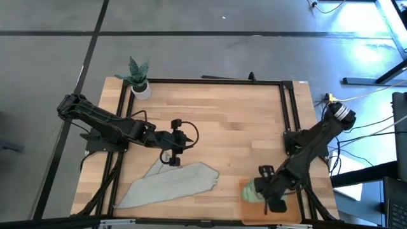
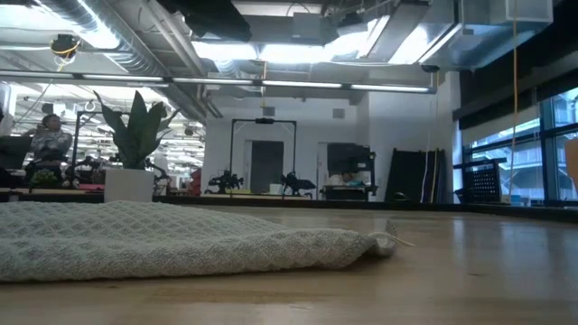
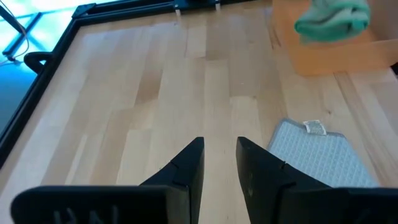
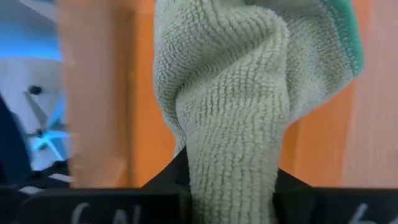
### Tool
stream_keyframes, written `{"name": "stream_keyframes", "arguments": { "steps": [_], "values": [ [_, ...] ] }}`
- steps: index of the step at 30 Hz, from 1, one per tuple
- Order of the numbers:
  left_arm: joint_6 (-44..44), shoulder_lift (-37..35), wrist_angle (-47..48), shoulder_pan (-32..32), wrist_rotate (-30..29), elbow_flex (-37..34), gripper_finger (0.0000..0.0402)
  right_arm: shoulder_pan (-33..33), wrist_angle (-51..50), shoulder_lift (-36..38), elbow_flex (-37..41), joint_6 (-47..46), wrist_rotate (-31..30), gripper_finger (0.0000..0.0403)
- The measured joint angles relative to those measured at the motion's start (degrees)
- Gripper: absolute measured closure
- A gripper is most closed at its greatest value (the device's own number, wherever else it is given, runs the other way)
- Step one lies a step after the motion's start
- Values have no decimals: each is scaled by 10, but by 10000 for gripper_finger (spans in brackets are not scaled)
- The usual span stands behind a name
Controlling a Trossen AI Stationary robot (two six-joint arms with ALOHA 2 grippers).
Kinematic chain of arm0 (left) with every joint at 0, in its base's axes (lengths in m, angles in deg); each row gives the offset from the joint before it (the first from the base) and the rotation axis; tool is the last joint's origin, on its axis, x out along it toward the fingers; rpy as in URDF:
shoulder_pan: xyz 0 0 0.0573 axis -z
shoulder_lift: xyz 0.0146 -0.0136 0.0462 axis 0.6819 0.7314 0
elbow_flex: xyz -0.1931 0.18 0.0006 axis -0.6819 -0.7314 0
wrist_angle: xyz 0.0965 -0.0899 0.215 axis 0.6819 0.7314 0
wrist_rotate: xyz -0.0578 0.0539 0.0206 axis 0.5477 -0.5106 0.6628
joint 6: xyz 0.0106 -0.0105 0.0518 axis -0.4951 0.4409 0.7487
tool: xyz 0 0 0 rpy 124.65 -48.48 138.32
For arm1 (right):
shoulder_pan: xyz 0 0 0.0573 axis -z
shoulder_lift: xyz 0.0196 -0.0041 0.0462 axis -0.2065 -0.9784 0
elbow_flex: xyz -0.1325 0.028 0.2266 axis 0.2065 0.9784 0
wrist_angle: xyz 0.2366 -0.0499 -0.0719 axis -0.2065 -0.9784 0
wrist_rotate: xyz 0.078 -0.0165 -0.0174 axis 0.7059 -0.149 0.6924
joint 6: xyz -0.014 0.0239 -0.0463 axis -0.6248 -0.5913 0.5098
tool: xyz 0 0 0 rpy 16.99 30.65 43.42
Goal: Roll microfiber towels into tight, uniform cylinder then place into a basket
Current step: Put the rolled green microfiber towel into the orange bin
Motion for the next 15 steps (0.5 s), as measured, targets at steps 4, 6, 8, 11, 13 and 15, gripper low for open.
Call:
{"name": "stream_keyframes", "arguments": {
  "steps": [4, 6, 8, 11, 13, 15],
  "values": [
    [0, 0, 0, 0, 0, 0, 316, 0, 32, -45, 0, 11, 0, 346],
    [0, 0, 0, 0, 0, 0, 316, 0, 41, -65, 0, 19, -5, 346],
    [0, 0, 0, 0, 0, 0, 316, 0, 40, -82, 0, 20, -16, 346],
    [0, 0, 0, 0, 0, 0, 316, 0, 39, -98, 0, 19, -42, 346],
    [0, 0, 0, 0, 0, 0, 316, 0, 38, -103, 0, 10, -59, 346],
    [0, 0, 0, 0, 1, 0, 316, 0, 32, -104, 0, 6, -68, 347]
  ]
}}
